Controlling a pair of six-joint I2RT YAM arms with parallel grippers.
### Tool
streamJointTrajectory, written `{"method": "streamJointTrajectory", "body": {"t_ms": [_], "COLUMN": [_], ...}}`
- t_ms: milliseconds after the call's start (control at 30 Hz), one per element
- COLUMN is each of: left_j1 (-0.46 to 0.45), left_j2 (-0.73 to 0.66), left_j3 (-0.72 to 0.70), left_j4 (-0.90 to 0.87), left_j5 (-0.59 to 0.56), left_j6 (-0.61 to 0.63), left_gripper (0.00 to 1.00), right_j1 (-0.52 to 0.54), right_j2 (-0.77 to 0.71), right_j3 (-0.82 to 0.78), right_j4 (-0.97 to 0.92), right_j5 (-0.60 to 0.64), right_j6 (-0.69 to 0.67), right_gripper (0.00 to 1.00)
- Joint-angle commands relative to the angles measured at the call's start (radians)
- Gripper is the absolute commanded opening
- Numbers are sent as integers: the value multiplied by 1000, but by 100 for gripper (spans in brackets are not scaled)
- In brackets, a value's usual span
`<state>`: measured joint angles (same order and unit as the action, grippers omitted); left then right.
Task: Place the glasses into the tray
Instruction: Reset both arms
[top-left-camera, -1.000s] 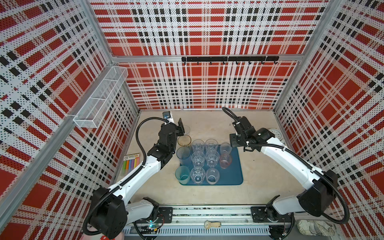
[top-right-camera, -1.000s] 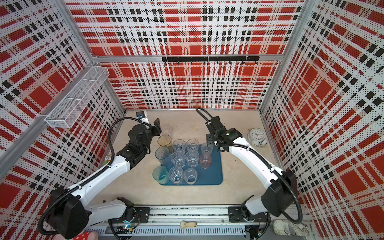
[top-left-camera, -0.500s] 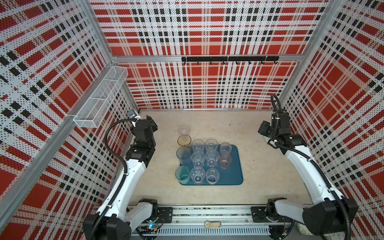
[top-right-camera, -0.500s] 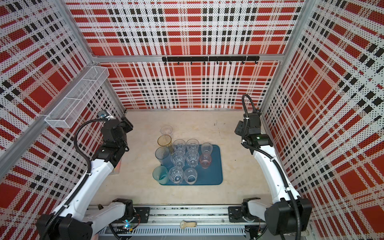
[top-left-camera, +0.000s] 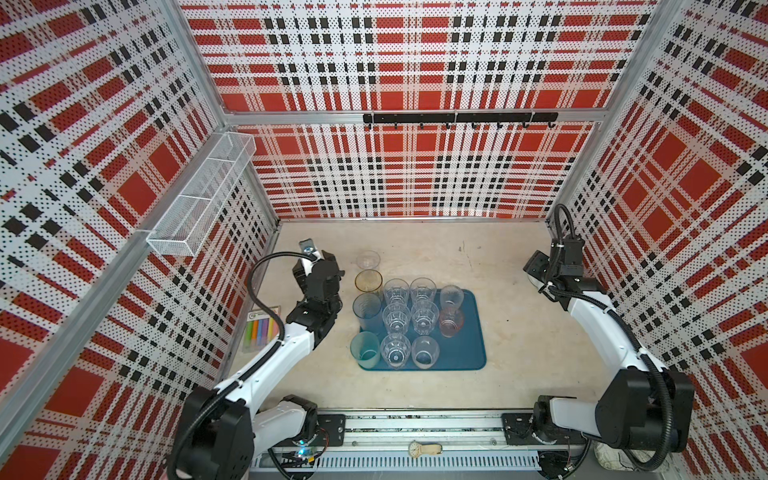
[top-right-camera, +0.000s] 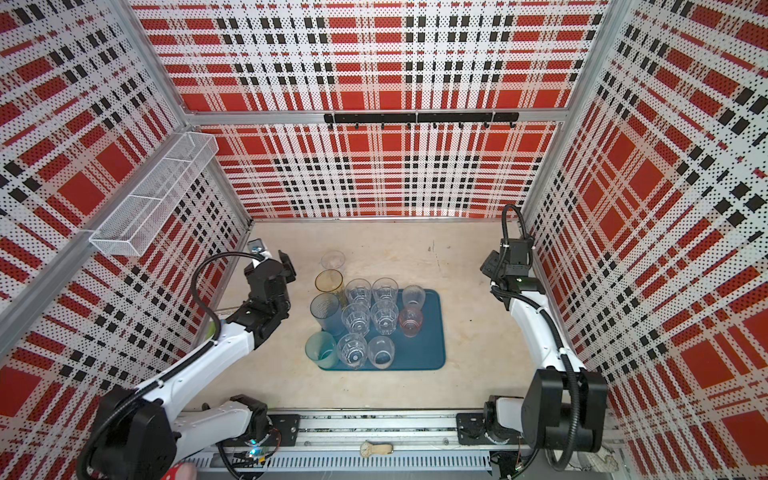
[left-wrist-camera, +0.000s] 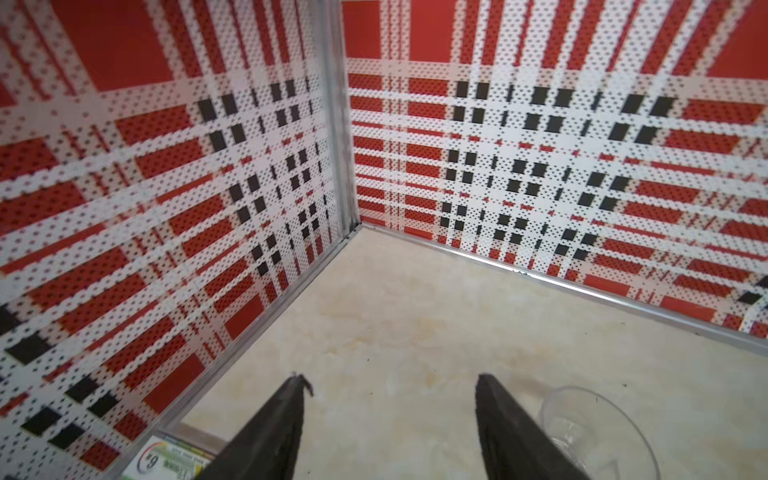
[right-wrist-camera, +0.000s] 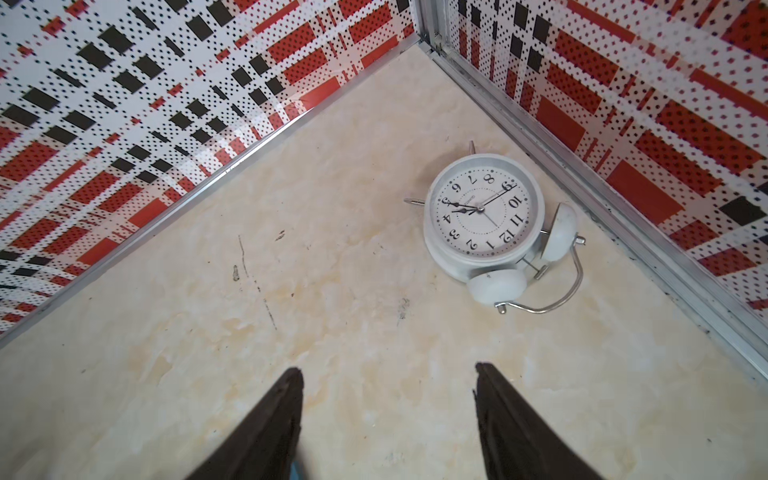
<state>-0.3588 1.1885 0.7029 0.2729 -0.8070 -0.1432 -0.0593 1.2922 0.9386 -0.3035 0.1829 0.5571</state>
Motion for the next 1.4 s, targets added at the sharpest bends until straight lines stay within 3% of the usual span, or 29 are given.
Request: {"method": "streamJointTrajectory", "body": {"t_ms": [0,333,533,667,967,1033,1233,1367], "left_j1": [5,210,225,220,284,285,286,289], "left_j2": [31,-7,97,178,287,289,304,331], "left_j3": [-33,-302,-427,-441,-541,-548,-548,-541], "left_j4": [184,445,740,821,1123,1136,1149,1148], "left_j5": [-95,87,140,135,250,258,300,317], "left_j6": [61,-19,29,75,71,74,86,90], "left_gripper": [69,70,70,70,71,72,72,72], "right_j1": [-1,-2,0,13,84,91,93,94], "right_j2": [-32,-91,-53,-17,90,101,195,201], "right_j3": [-115,-322,-422,-501,-624,-622,-712,-707], "right_j4": [286,493,687,831,1186,1200,1501,1498], "right_j5": [66,143,181,184,164,169,157,144], "right_j6": [-57,-242,-296,-340,-391,-394,-422,-427], "right_gripper": [73,75,75,75,75,75,77,80]}}
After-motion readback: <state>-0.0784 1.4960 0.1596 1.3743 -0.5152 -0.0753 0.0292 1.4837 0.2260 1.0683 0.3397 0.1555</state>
